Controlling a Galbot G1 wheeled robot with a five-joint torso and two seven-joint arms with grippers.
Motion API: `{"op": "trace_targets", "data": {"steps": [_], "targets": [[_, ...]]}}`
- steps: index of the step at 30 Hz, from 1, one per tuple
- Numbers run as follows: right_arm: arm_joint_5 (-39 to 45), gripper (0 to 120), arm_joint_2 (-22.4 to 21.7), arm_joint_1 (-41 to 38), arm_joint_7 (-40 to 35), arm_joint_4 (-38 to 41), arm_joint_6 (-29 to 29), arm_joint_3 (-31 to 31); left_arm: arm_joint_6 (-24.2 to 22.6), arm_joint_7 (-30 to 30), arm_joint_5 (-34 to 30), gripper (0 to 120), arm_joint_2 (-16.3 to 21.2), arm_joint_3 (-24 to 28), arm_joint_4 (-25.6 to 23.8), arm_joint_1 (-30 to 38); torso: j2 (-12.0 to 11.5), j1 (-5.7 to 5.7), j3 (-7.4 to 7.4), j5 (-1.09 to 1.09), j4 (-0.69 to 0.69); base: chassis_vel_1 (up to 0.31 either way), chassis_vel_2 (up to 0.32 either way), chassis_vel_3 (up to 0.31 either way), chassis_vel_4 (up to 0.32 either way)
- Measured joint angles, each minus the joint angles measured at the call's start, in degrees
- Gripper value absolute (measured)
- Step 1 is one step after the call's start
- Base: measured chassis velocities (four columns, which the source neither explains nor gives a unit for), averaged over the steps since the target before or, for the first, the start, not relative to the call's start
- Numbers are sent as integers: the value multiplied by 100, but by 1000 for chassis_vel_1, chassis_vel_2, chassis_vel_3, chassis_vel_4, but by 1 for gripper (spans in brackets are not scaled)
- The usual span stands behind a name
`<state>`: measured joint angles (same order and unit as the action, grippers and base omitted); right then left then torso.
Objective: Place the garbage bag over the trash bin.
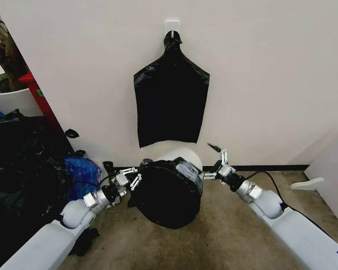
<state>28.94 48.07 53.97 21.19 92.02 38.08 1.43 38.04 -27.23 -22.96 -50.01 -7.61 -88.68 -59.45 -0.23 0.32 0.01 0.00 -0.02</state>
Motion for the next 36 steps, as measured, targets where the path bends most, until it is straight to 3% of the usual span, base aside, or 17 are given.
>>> {"op": "trace_targets", "data": {"steps": [3, 5, 36], "targets": [[1055, 100, -202, 175, 503, 385, -212, -120, 53, 35, 36, 3, -20, 3, 146, 78, 0, 0, 0, 0, -3, 0, 0, 0, 0], [1256, 100, -250, 231, 765, 465, -250, -140, 62, 50, 40, 3, -25, 6, 185, 114, 0, 0, 0, 0, -2, 0, 0, 0, 0], [-1306, 100, 40, 71, 427, -242, 101, 92, 60, 42, -4, 3, -23, 34, -37, 40, 0, 0, 0, 1, -1, 0, 0, 0, 0]]}}
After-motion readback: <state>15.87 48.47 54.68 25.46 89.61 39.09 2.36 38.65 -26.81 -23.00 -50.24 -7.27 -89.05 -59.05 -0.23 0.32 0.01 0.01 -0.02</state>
